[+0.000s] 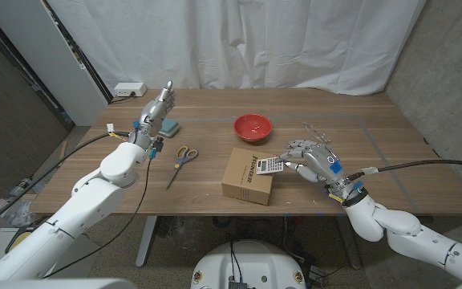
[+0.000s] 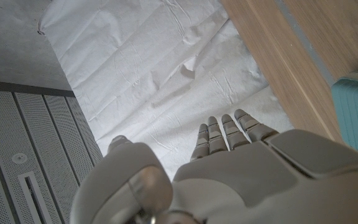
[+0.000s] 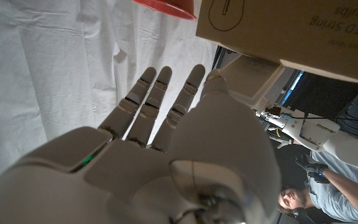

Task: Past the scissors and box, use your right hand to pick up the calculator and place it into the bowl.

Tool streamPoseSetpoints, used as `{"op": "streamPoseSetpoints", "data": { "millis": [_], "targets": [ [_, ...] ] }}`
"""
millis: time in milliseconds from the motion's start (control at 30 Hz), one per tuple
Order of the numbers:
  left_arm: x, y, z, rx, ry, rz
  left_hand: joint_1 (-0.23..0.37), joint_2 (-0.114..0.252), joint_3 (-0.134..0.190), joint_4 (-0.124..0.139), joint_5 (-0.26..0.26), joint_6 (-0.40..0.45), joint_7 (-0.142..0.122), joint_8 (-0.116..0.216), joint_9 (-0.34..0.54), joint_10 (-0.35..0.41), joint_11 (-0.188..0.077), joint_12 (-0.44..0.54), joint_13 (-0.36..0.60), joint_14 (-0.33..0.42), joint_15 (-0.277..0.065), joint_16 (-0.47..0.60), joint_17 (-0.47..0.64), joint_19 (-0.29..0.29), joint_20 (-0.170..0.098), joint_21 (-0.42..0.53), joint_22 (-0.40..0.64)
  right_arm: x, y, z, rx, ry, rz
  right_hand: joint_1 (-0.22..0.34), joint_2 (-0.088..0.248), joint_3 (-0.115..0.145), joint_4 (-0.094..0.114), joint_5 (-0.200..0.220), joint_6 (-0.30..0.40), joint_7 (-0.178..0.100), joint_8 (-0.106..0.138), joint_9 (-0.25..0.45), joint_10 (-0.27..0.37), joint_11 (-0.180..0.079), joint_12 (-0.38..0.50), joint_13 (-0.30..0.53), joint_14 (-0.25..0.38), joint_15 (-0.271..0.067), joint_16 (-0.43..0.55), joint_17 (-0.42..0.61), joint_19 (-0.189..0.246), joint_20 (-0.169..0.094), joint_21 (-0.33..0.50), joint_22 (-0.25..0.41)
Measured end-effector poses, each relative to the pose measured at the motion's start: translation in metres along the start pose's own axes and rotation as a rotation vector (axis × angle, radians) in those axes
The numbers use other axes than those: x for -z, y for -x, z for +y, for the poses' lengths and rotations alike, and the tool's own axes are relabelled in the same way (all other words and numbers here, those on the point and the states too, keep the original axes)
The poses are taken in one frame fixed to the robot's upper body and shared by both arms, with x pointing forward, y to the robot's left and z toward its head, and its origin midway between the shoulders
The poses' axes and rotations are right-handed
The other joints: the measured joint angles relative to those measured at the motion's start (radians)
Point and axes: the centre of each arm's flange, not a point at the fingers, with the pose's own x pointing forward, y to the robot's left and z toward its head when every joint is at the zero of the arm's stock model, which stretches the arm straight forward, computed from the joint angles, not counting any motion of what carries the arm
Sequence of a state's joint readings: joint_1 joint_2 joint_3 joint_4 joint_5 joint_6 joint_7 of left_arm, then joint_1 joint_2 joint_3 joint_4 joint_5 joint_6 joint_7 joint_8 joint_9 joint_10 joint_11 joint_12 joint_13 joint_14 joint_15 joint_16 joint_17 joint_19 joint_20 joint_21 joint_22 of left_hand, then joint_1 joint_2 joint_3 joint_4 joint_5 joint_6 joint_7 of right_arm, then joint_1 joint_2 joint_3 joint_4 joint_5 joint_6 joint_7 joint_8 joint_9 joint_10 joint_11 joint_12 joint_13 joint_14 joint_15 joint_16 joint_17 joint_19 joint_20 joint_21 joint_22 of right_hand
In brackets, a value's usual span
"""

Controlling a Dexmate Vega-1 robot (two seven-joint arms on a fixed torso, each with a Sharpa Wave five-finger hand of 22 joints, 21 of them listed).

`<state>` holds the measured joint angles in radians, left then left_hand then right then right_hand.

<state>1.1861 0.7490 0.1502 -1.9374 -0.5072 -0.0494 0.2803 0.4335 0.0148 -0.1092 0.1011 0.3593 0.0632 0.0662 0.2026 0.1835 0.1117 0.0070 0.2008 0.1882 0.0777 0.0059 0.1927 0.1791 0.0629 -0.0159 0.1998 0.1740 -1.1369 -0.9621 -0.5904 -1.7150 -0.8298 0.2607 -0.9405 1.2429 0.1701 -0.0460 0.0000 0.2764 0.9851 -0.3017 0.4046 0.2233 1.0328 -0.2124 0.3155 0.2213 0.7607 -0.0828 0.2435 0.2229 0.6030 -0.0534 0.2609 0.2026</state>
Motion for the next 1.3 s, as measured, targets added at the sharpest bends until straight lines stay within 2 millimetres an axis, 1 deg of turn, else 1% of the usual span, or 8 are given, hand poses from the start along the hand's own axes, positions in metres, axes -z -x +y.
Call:
{"op": "streamPoseSetpoints", "data": {
  "millis": [100, 200, 367, 867, 1000, 1167, 1200, 1300],
  "targets": [
    [0.002, -0.002, 0.002, -0.006, 0.003, 0.001, 0.000, 0.000, -0.004, 0.004, 0.000, 0.000, 0.000, 0.000, 0.000, 0.000, 0.000, 0.000, 0.000, 0.000, 0.000, 0.000, 0.000, 0.000, 0.000, 0.000, 0.000, 0.001, -0.003, -0.001, -0.010, -0.003, 0.014, 0.000, 0.000, 0.003, -0.002, 0.000, 0.000, 0.000, 0.001, 0.006, 0.000, 0.000, 0.000, 0.000, 0.005, 0.002, -0.004, 0.000, 0.000, 0.000, 0.000, 0.000],
    [0.002, -0.002, 0.003, -0.007, 0.006, -0.002, 0.005, 0.006, -0.004, 0.004, 0.000, 0.000, 0.000, 0.000, 0.000, 0.000, 0.000, 0.000, 0.000, 0.000, 0.000, 0.000, 0.000, 0.000, 0.000, 0.000, 0.000, 0.000, -0.005, -0.004, -0.008, -0.006, 0.018, 0.000, 0.000, 0.007, -0.001, 0.000, 0.001, 0.000, 0.001, 0.037, 0.000, 0.000, 0.000, 0.000, 0.010, -0.002, -0.004, 0.000, 0.000, 0.000, 0.000, 0.000],
    [0.004, -0.003, 0.006, -0.009, 0.010, -0.005, 0.000, 0.011, -0.004, 0.004, 0.000, 0.000, 0.000, 0.000, 0.000, 0.000, 0.000, 0.000, 0.000, 0.000, 0.000, 0.000, 0.000, 0.000, 0.000, 0.000, 0.000, 0.000, -0.009, -0.009, -0.014, -0.011, 0.029, 0.000, 0.000, 0.008, 0.000, -0.007, 0.001, 0.005, 0.001, 0.043, 0.000, 0.000, 0.000, 0.002, 0.010, -0.003, -0.011, 0.000, 0.000, 0.000, 0.000, 0.000],
    [0.006, -0.005, 0.016, -0.020, 0.024, -0.016, 0.000, 0.011, -0.004, 0.004, 0.000, 0.000, 0.000, 0.000, 0.000, 0.000, 0.000, 0.000, 0.000, 0.000, 0.000, 0.000, 0.000, 0.000, 0.000, 0.000, 0.000, 0.001, -0.023, -0.026, -0.032, -0.031, 0.057, 0.006, -0.006, 0.011, 0.003, -0.015, 0.009, 0.012, 0.001, 0.040, 0.000, 0.000, 0.000, 0.004, 0.021, -0.007, -0.019, -0.005, 0.000, 0.000, -0.002, 0.000],
    [0.007, -0.005, 0.019, -0.025, 0.027, -0.020, 0.000, 0.011, -0.004, 0.004, 0.000, 0.000, 0.000, 0.000, 0.000, 0.000, 0.000, 0.000, 0.000, 0.000, 0.000, 0.000, 0.000, 0.000, 0.000, 0.000, 0.000, 0.002, -0.027, -0.030, -0.037, -0.035, 0.064, 0.006, -0.006, 0.011, 0.003, -0.015, 0.009, 0.012, 0.001, 0.041, 0.000, 0.000, 0.000, 0.004, 0.027, -0.001, -0.019, -0.005, 0.000, 0.000, -0.006, -0.003],
    [0.005, -0.005, 0.019, -0.023, 0.032, -0.027, 0.000, 0.011, -0.008, 0.000, 0.000, 0.000, 0.000, 0.000, 0.000, 0.000, 0.000, 0.000, 0.000, 0.000, 0.000, 0.000, 0.000, 0.000, 0.000, 0.000, 0.000, 0.002, -0.031, -0.037, -0.017, -0.030, 0.061, 0.006, -0.006, 0.014, 0.006, -0.015, 0.009, 0.013, 0.001, 0.044, 0.005, 0.005, 0.000, 0.004, 0.030, -0.005, -0.027, -0.005, 0.000, 0.000, -0.006, -0.003],
    [0.010, -0.005, 0.023, -0.033, 0.030, -0.018, 0.000, 0.011, -0.008, 0.000, 0.000, 0.000, 0.000, 0.000, 0.000, 0.000, 0.000, 0.000, 0.000, 0.000, 0.000, 0.000, 0.000, 0.000, 0.000, 0.000, 0.000, 0.002, -0.031, -0.037, -0.017, -0.030, 0.061, 0.006, -0.006, 0.015, 0.007, -0.015, 0.009, 0.013, 0.001, 0.044, 0.005, 0.005, 0.000, 0.004, 0.032, -0.007, -0.027, -0.005, 0.000, 0.000, -0.006, -0.003],
    [0.010, -0.005, 0.024, -0.033, 0.034, -0.022, 0.000, 0.011, -0.009, 0.001, 0.000, 0.000, 0.000, 0.000, 0.000, 0.000, 0.000, 0.000, 0.000, 0.000, 0.000, 0.000, 0.000, 0.000, 0.000, 0.000, 0.000, 0.004, -0.035, -0.039, -0.031, -0.041, 0.078, 0.006, -0.006, 0.015, 0.007, -0.015, 0.009, 0.013, -0.004, 0.044, 0.005, 0.005, 0.000, 0.004, 0.032, -0.007, -0.027, -0.005, 0.000, 0.000, -0.006, -0.003]
  ]
}}
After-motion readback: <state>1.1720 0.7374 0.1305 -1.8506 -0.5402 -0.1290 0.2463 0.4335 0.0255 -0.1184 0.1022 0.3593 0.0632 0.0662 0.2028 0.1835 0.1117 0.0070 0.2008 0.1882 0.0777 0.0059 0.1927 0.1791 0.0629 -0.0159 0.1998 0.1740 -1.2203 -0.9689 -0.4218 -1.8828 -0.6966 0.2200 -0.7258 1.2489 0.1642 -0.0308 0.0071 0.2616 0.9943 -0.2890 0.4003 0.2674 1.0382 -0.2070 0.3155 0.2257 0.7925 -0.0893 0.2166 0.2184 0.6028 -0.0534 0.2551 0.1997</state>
